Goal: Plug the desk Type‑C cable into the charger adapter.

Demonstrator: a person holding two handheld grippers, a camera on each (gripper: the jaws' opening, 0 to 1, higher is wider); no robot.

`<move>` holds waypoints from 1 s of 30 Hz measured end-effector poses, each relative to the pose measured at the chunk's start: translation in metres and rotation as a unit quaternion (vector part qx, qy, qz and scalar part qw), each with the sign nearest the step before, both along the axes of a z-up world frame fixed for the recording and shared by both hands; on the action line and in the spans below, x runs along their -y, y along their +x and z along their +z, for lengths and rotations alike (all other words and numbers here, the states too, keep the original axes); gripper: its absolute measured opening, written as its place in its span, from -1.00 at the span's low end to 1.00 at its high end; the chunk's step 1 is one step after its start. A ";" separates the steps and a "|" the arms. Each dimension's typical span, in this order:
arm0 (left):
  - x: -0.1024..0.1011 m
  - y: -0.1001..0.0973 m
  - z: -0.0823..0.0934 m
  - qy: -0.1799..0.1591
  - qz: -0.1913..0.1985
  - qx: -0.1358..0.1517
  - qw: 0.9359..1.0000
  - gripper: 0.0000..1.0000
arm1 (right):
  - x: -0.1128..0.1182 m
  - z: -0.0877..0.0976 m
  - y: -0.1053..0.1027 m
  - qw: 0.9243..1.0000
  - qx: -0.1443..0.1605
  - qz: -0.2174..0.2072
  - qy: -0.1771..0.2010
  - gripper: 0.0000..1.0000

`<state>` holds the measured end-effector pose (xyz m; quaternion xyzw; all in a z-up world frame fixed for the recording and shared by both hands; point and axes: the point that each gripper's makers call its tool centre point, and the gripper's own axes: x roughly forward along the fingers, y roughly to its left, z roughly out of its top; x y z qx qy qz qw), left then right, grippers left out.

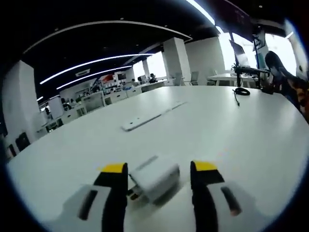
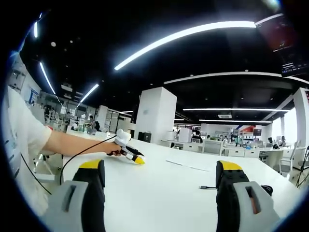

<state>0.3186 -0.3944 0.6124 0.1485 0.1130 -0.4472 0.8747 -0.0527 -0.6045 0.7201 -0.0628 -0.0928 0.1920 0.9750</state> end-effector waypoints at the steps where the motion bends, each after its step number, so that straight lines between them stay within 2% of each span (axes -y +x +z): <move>1: -0.001 0.000 0.000 0.002 0.001 0.000 1.000 -0.07 | 0.000 0.000 0.000 1.000 0.000 0.000 0.000 0.95; 5: -0.006 -0.001 0.001 0.000 0.004 0.003 1.000 -0.19 | 0.001 0.001 -0.001 1.000 0.001 0.000 0.000 0.95; 18: -0.014 -0.004 0.000 0.010 -0.007 -0.004 1.000 -0.31 | -0.001 -0.001 0.000 1.000 -0.003 0.001 -0.005 0.94; 23: -0.018 -0.005 0.001 0.009 -0.009 -0.005 1.000 -0.45 | -0.002 -0.002 0.000 1.000 -0.005 0.002 -0.008 0.94; 30: -0.018 -0.007 0.001 0.004 -0.012 -0.006 1.000 -0.48 | -0.002 -0.002 0.000 1.000 -0.005 0.001 -0.009 0.94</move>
